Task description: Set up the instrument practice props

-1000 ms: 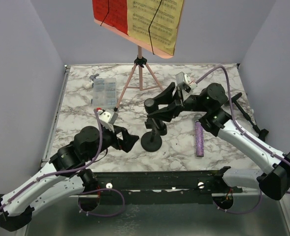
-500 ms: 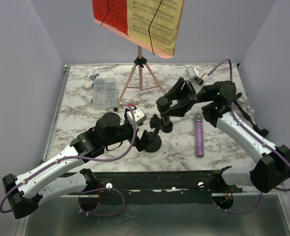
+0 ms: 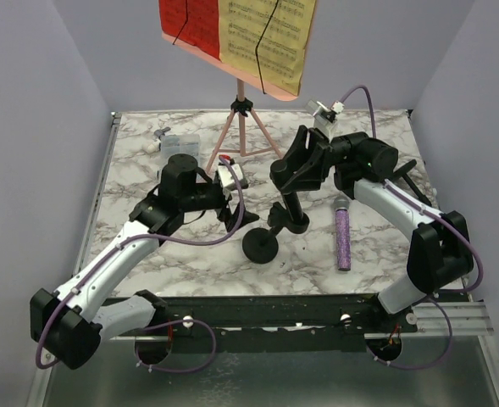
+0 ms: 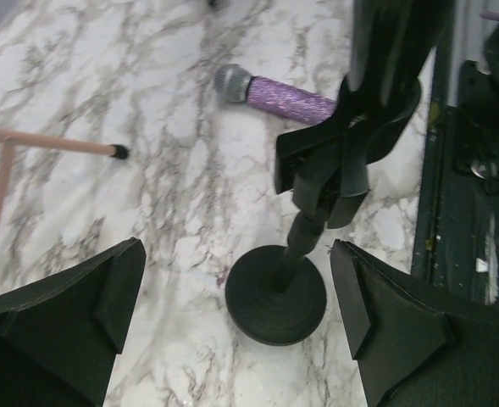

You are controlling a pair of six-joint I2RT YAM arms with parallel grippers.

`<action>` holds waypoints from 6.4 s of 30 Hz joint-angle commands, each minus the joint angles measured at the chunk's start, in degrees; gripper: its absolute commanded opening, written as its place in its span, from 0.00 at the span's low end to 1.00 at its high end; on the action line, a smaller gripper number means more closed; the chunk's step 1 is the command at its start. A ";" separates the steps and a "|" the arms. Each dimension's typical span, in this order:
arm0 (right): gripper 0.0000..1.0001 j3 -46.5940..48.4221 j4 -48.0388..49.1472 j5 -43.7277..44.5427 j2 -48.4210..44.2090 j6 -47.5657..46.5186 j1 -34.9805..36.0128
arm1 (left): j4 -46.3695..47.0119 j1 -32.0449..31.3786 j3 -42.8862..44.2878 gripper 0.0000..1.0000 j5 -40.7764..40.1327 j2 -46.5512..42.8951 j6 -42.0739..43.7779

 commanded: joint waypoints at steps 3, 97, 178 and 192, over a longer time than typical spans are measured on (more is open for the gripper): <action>0.01 -0.97 14.87 -6.29 0.09 1.98 -0.02 | 7.91 -0.05 1.96 0.99 24.06 6.86 1.29; 0.77 -24.59 -67.01 55.88 -41.02 -56.22 10.34 | 13.57 -7.63 1.18 0.82 18.12 15.37 -0.22; 1.00 -55.92 -28.62 91.25 -22.36 -65.08 31.90 | 22.28 -8.62 -9.75 0.00 -46.94 -15.91 -15.45; 1.00 -61.51 -43.53 97.54 -43.47 -63.73 31.89 | 26.44 1.62 -3.74 0.00 -91.58 -9.62 -5.80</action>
